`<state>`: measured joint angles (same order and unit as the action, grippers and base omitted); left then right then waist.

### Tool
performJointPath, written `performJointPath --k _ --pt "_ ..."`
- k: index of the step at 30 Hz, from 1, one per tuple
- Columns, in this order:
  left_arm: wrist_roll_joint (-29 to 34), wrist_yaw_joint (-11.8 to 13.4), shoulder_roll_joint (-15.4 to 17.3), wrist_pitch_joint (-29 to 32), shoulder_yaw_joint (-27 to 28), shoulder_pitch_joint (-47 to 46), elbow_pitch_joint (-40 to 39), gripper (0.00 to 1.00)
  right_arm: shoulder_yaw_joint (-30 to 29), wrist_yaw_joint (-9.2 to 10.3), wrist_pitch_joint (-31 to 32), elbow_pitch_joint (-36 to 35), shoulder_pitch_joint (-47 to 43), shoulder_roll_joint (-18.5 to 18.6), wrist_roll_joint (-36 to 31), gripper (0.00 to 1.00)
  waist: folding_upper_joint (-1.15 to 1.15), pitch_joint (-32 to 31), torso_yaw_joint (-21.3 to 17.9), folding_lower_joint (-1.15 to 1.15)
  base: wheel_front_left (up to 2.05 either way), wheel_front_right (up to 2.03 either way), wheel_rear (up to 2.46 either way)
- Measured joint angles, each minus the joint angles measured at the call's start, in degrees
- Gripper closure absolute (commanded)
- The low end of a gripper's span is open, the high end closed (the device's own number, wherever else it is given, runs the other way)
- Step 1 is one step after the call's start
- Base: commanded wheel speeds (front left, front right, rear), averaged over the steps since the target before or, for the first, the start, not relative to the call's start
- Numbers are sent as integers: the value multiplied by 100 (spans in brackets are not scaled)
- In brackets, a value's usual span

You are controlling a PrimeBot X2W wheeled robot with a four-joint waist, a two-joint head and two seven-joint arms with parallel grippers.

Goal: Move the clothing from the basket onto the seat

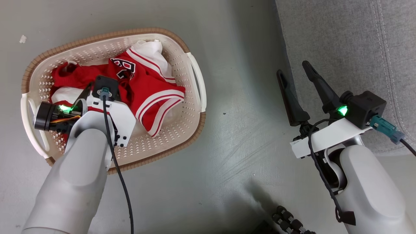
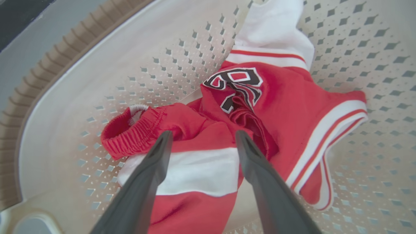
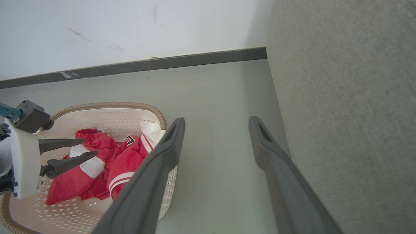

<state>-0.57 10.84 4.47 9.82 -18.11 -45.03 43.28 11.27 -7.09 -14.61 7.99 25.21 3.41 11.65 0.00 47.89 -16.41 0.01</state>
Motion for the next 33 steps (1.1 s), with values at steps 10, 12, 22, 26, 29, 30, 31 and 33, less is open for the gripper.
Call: performJointPath --k 10,12,22,26,29,30,31,33 --pt "149 45 121 177 -140 -90 369 0 23 0 0 9 113 -18 98 0 0 1 -62 0 0 0 0" --pt "223 44 131 229 -196 -152 426 0 22 0 0 12 113 -22 101 0 0 -8 -72 0 0 0 0" --pt "382 23 253 533 -314 -393 734 0 31 0 0 18 109 -43 198 0 0 17 -128 0 0 0 0" --pt "385 11 270 635 -332 -433 811 0 41 0 0 16 109 -53 242 0 0 56 -152 0 0 0 0" --pt "414 11 277 704 -334 -511 847 0 43 0 0 16 109 -57 296 0 0 91 -171 0 0 0 0" --pt "414 11 279 713 -334 -526 853 0 44 0 0 16 109 -58 301 0 0 102 -178 0 0 0 0" --pt "414 11 285 728 -334 -536 864 0 46 0 0 16 109 -58 302 0 0 113 -185 -1 0 0 0" --pt "414 10 299 744 -333 -542 882 0 52 0 0 16 109 -59 302 0 0 135 -200 0 0 0 0"
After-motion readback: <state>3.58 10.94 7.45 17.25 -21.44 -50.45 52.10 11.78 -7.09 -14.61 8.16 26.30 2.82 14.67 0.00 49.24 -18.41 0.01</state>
